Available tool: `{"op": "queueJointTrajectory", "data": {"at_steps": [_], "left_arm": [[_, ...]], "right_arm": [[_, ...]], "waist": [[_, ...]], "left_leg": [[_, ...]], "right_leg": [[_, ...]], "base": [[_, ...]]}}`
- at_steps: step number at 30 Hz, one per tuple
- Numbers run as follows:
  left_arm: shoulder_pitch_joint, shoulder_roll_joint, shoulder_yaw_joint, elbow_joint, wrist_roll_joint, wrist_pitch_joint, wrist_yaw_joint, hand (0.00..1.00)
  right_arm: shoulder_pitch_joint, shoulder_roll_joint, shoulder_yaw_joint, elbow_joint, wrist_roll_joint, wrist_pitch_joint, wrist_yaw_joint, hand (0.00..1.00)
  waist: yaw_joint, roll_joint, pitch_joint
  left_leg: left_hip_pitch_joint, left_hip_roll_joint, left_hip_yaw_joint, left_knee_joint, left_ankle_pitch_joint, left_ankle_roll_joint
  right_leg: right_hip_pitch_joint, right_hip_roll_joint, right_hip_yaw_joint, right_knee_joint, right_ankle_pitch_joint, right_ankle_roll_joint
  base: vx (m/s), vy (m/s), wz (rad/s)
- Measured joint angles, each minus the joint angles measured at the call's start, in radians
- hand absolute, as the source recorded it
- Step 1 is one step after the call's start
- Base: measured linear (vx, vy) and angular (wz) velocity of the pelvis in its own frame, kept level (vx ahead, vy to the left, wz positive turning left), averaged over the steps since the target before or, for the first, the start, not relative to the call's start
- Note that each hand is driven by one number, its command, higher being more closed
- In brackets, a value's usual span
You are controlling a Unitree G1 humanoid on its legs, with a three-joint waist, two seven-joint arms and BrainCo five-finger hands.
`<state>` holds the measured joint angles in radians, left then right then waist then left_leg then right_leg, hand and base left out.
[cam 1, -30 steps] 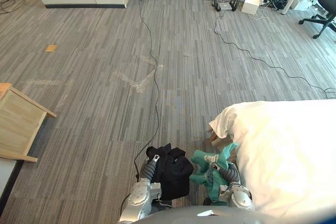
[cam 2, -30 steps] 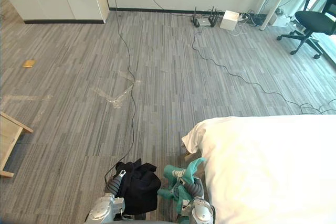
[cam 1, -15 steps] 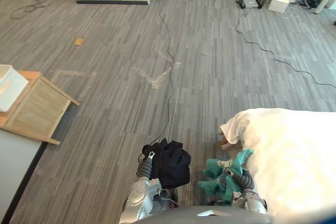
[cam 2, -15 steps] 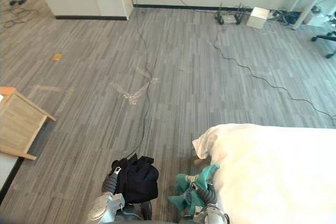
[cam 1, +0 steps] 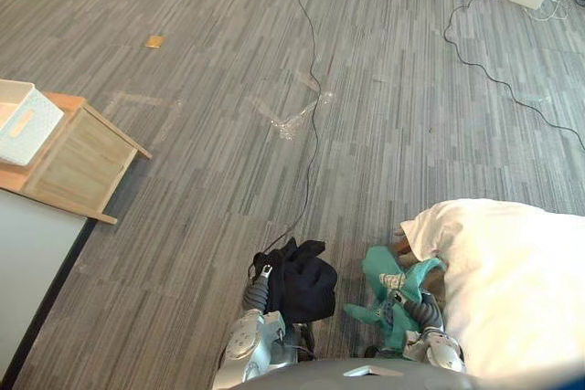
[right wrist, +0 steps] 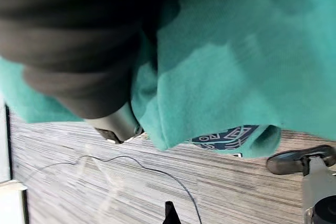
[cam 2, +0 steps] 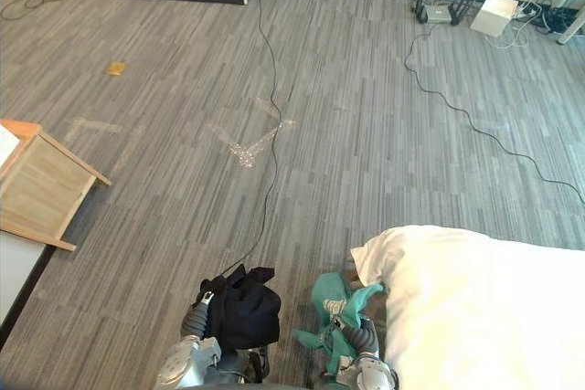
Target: Tidy the bed and pick cloth on bed and put in laundry
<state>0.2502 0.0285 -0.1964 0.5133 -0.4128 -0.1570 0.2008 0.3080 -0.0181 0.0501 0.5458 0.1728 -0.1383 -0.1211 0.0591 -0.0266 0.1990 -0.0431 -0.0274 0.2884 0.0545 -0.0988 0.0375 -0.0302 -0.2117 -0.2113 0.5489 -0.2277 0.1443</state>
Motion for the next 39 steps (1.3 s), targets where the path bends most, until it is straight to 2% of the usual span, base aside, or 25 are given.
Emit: {"op": "queueJointTrajectory", "data": {"at_steps": [1,2,3,4,5,7,8,10,11,13,14,15,16,18,20,23,26,27,29,32,34,36,37,38,39], "left_arm": [[0.003,0.021,-0.002,0.002,-0.005,0.003,0.000,1.00],[0.005,0.035,-0.004,0.003,-0.006,0.008,0.000,1.00],[0.009,0.053,-0.005,0.002,-0.006,0.016,0.001,1.00],[0.010,0.058,-0.005,0.002,-0.006,0.017,0.002,1.00],[0.011,0.059,-0.005,0.001,-0.007,0.018,0.002,1.00],[0.010,0.051,-0.010,0.001,-0.007,0.019,0.001,1.00],[0.004,0.044,-0.008,0.000,-0.007,0.020,0.001,1.00],[-0.004,0.041,-0.003,-0.006,-0.010,0.020,0.001,1.00],[-0.009,0.035,0.005,-0.023,-0.010,0.020,0.001,1.00],[-0.010,0.031,0.011,-0.030,-0.011,0.018,0.001,1.00],[-0.008,0.031,0.015,-0.029,-0.011,0.019,0.000,1.00],[-0.006,0.026,0.020,-0.024,-0.011,0.020,0.000,1.00],[-0.012,0.021,0.025,-0.014,-0.012,0.023,0.000,1.00],[-0.019,-0.009,0.030,-0.014,-0.012,0.023,-0.013,1.00],[-0.021,-0.027,0.029,-0.006,-0.019,0.023,-0.031,1.00],[-0.027,-0.036,0.030,0.010,-0.048,0.022,-0.046,1.00],[-0.012,-0.047,0.030,0.029,-0.093,0.023,-0.046,1.00],[-0.001,-0.048,0.029,0.029,-0.124,0.023,-0.048,1.00],[0.011,-0.041,0.030,0.025,-0.141,0.023,-0.049,1.00],[0.025,-0.047,0.025,-0.025,-0.159,0.023,-0.049,1.00],[0.023,-0.049,0.017,-0.029,-0.165,0.022,-0.049,1.00],[0.012,-0.057,0.015,-0.031,-0.165,0.023,-0.048,1.00],[0.011,-0.058,0.014,-0.035,-0.165,0.023,-0.048,1.00],[0.012,-0.062,0.007,-0.042,-0.165,0.022,-0.048,1.00],[0.007,-0.059,0.010,-0.037,-0.166,0.023,-0.047,1.00]], "right_arm": [[0.001,0.007,0.006,0.001,0.000,0.001,0.004,1.00],[0.006,0.011,0.008,0.002,0.000,0.001,0.004,1.00],[0.013,0.013,0.009,0.002,0.000,0.001,0.004,1.00],[0.012,0.013,0.008,0.002,0.000,0.001,0.004,1.00],[0.009,0.013,0.005,0.002,0.001,0.001,0.004,1.00],[-0.001,0.012,0.001,-0.005,0.003,0.001,0.002,1.00],[-0.015,0.001,-0.001,-0.012,0.003,-0.001,0.004,1.00],[-0.039,-0.004,-0.002,-0.007,0.006,0.000,0.002,1.00],[-0.050,-0.002,-0.001,-0.011,0.010,-0.001,0.002,1.00],[-0.058,0.002,0.001,-0.013,0.011,0.001,0.002,1.00],[-0.058,0.008,0.002,-0.013,0.011,0.003,0.004,1.00],[-0.060,0.007,0.002,-0.013,0.011,0.008,0.005,1.00],[-0.071,0.007,0.001,-0.012,0.011,0.014,0.006,1.00],[-0.078,0.002,-0.020,-0.040,0.011,0.016,0.007,1.00],[-0.064,-0.004,-0.021,-0.049,0.010,0.015,0.012,1.00],[-0.067,-0.016,-0.020,-0.047,0.010,0.016,0.029,1.00],[-0.061,-0.041,0.008,-0.047,0.011,0.019,0.042,1.00],[-0.052,-0.059,0.017,-0.048,0.011,0.021,0.047,1.00],[-0.042,-0.073,0.037,-0.051,0.012,0.021,0.049,1.00],[-0.034,-0.075,0.040,-0.047,0.012,0.030,0.049,1.00],[-0.035,-0.072,0.042,-0.044,0.012,0.035,0.049,1.00],[-0.032,-0.073,0.036,-0.030,0.012,0.036,0.048,1.00],[-0.029,-0.073,0.036,-0.028,0.012,0.036,0.048,1.00],[-0.024,-0.079,0.032,-0.028,0.011,0.035,0.048,1.00],[-0.036,-0.079,0.032,-0.004,0.010,0.039,0.043,1.00]], "waist": [[-0.015,-0.031,-0.005],[-0.021,-0.040,-0.008],[-0.032,-0.052,-0.016],[-0.035,-0.056,-0.018],[-0.042,-0.052,-0.016],[-0.056,-0.030,-0.011],[-0.063,-0.007,0.004],[-0.069,0.013,0.014],[-0.069,0.026,0.023],[-0.067,0.033,0.027],[-0.066,0.026,0.027],[-0.066,0.016,0.023],[-0.062,0.039,0.026],[-0.076,0.062,0.056],[-0.081,0.070,0.048],[-0.092,0.080,0.042],[-0.084,0.095,0.042],[-0.070,0.112,0.044],[-0.058,0.112,0.050],[-0.038,0.114,0.050],[-0.036,0.111,0.053],[-0.026,0.100,0.060],[-0.021,0.101,0.059],[-0.019,0.116,0.049],[-0.007,0.116,0.047]], "left_leg": [[0.032,-0.018,-0.023,-0.009,-0.006,0.009],[0.047,-0.025,-0.035,-0.015,-0.011,0.013],[0.075,-0.028,-0.069,-0.015,-0.023,0.023],[0.084,-0.027,-0.085,-0.011,-0.032,0.028],[0.097,-0.019,-0.116,0.004,-0.046,0.039],[0.111,0.005,-0.147,0.022,-0.058,0.034],[0.136,0.030,-0.178,0.017,-0.060,0.035],[0.149,0.056,-0.194,0.018,-0.060,0.033],[0.163,0.080,-0.194,0.018,-0.071,0.009],[0.189,0.110,-0.194,0.017,-0.105,-0.048],[0.213,0.119,-0.193,0.016,-0.130,-0.087],[0.238,0.136,-0.191,0.016,-0.150,-0.119],[0.239,0.160,-0.187,0.021,-0.155,-0.129],[0.289,0.181,-0.166,-0.005,-0.084,-0.151],[0.324,0.210,-0.161,-0.010,-0.046,-0.164],[0.293,0.244,-0.162,0.058,-0.032,-0.176],[0.157,0.284,-0.194,0.391,-0.008,-0.194],[0.093,0.318,-0.205,0.574,0.083,-0.202],[0.042,0.343,-0.210,0.727,0.150,-0.190],[-0.084,0.318,-0.170,0.870,-0.073,-0.163],[-0.134,0.264,-0.148,0.783,-0.135,-0.157],[-0.163,0.174,-0.107,0.519,-0.152,-0.148],[-0.164,0.156,-0.098,0.430,-0.124,-0.144],[-0.170,0.133,-0.074,0.244,0.000,-0.120],[-0.165,0.125,-0.045,0.191,0.098,-0.004]], "right_leg": [[-0.057,-0.042,0.000,0.166,0.048,0.024],[-0.078,-0.060,-0.005,0.233,0.086,0.023],[-0.111,-0.091,-0.037,0.327,0.151,-0.011],[-0.122,-0.101,-0.056,0.367,0.128,-0.023],[-0.148,-0.105,-0.086,0.404,0.054,-0.046],[-0.186,-0.088,-0.124,0.357,-0.019,-0.059],[-0.209,-0.046,-0.135,0.233,-0.041,-0.066],[-0.232,0.001,-0.127,0.054,-0.033,-0.063],[-0.250,0.035,-0.107,-0.101,0.006,-0.060],[-0.263,0.065,-0.068,-0.353,0.154,-0.062],[-0.270,0.062,-0.043,-0.464,0.277,-0.058],[-0.258,0.073,-0.043,-0.472,0.410,-0.107],[-0.254,0.097,-0.053,-0.458,0.391,-0.132],[-0.269,0.101,-0.059,-0.285,0.269,-0.177],[-0.249,0.105,-0.081,-0.217,0.201,-0.182],[-0.228,0.123,-0.106,-0.215,0.152,-0.188],[-0.150,0.161,-0.110,-0.283,0.125,-0.174],[-0.086,0.188,-0.106,-0.327,0.119,-0.183],[-0.015,0.210,-0.096,-0.377,0.105,-0.207],[0.059,0.209,-0.052,-0.419,0.088,-0.234],[0.111,0.196,-0.041,-0.446,0.085,-0.233],[0.167,0.168,-0.010,-0.448,0.064,-0.199],[0.179,0.164,-0.007,-0.453,0.057,-0.188],[0.202,0.179,0.002,-0.473,0.043,-0.166],[0.236,0.182,0.015,-0.486,0.025,-0.144]], "base": [[0.20,0.132,0.46],[0.30,0.079,0.63],[0.29,0.037,0.53],[0.37,0.018,0.61],[0.34,-0.012,0.62],[0.37,-0.046,0.71],[0.35,-0.091,0.64],[0.31,-0.125,0.57],[0.44,-0.244,0.47],[0.39,-0.234,0.36],[0.47,-0.353,0.27],[0.57,-0.432,0.12],[0.53,-0.444,0.00],[0.36,-0.307,0.14],[0.30,-0.226,0.38],[0.24,-0.211,0.31],[0.17,-0.167,-0.03],[0.24,-0.102,-0.25],[0.27,-0.104,-0.14],[0.26,-0.066,-0.27],[0.30,0.015,-0.45],[0.41,0.144,-0.48],[0.44,0.199,-0.41],[0.39,0.195,-0.30],[0.41,0.192,-0.06]]}}
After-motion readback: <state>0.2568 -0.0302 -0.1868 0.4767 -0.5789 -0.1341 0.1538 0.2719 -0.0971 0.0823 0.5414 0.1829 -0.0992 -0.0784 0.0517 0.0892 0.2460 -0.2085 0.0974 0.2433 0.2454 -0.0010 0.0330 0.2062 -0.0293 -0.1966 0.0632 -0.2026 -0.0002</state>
